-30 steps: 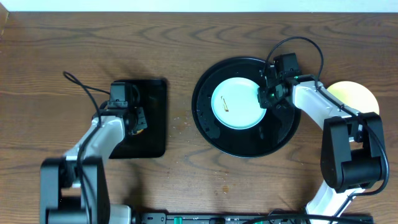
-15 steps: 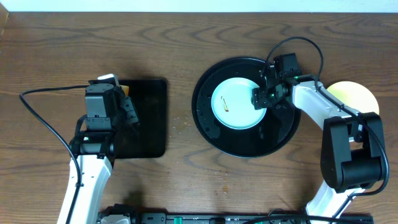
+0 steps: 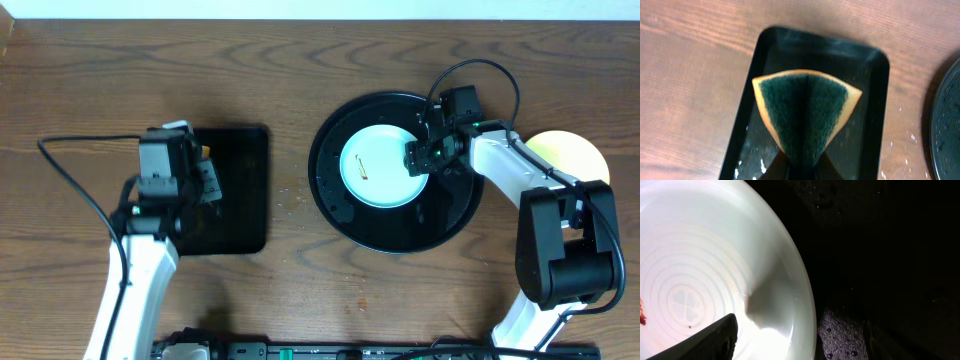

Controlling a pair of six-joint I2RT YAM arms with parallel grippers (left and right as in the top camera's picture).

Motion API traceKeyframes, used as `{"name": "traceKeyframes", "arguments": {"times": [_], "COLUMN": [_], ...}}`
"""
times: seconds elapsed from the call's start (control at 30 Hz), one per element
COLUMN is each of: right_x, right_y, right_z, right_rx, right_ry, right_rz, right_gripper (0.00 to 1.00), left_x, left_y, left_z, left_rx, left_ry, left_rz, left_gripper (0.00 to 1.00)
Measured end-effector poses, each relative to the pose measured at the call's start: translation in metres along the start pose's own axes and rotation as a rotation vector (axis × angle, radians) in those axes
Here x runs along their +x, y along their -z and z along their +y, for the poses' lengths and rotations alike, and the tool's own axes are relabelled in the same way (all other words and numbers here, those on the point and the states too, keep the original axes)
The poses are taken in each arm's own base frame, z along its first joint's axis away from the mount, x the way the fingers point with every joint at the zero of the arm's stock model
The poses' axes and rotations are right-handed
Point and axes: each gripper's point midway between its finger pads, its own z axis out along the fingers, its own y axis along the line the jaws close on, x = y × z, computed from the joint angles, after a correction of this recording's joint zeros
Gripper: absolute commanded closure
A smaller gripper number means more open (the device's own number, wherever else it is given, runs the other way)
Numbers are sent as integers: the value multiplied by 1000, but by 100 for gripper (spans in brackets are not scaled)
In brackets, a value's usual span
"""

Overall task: Clean dirty plates on tray and stack at the side
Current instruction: 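Move the sponge in the left gripper over the light-green plate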

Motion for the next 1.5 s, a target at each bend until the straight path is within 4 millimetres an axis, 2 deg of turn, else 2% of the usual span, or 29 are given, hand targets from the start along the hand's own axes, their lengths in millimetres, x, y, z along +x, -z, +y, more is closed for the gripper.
{"name": "traceKeyframes", "arguments": {"times": [0.03,0.23,0.37,0.57,0.7,0.77,0.9,1.03,1.1,1.2,1.5], "right_x": [0,1,1,1,1,1,0,0,0,0,0], "right_y": [0,-1,-1,-1,-1,-1,-1,-1,-1,-1,-1], "right_z": [0,0,0,0,0,0,0,0,0,0,0], "right_rx": [0,0,0,2,0,-1,-1,-2,-2,-2,-2], "right_ry": [0,2,0,-2,-6,-5,-5,-5,-5,-5,-5], "right_rz": [0,3,3,3,1,0,0,0,0,-1,-1], "right_gripper": [25,50,72,98,99,99,99,99,99,99,99], "left_x": [-1,-20,-31,-31,-41,-43,-33,-15,-7,7,46], "left_y": [1,1,-11,-44,-46,-41,-28,-21,-25,-43,-103], "left_z": [0,-11,-22,-68,-119,-154,-218,-260,-272,-282,-283], "left_rx": [-6,-15,7,248,401,473,561,596,602,598,565], "left_ry": [-1,-30,-53,-107,-197,-271,-420,-521,-549,-572,-687], "left_rz": [29,258,385,446,362,311,235,202,201,225,304], "left_gripper": [93,92,93,93,92,92,92,92,92,92,92]}}
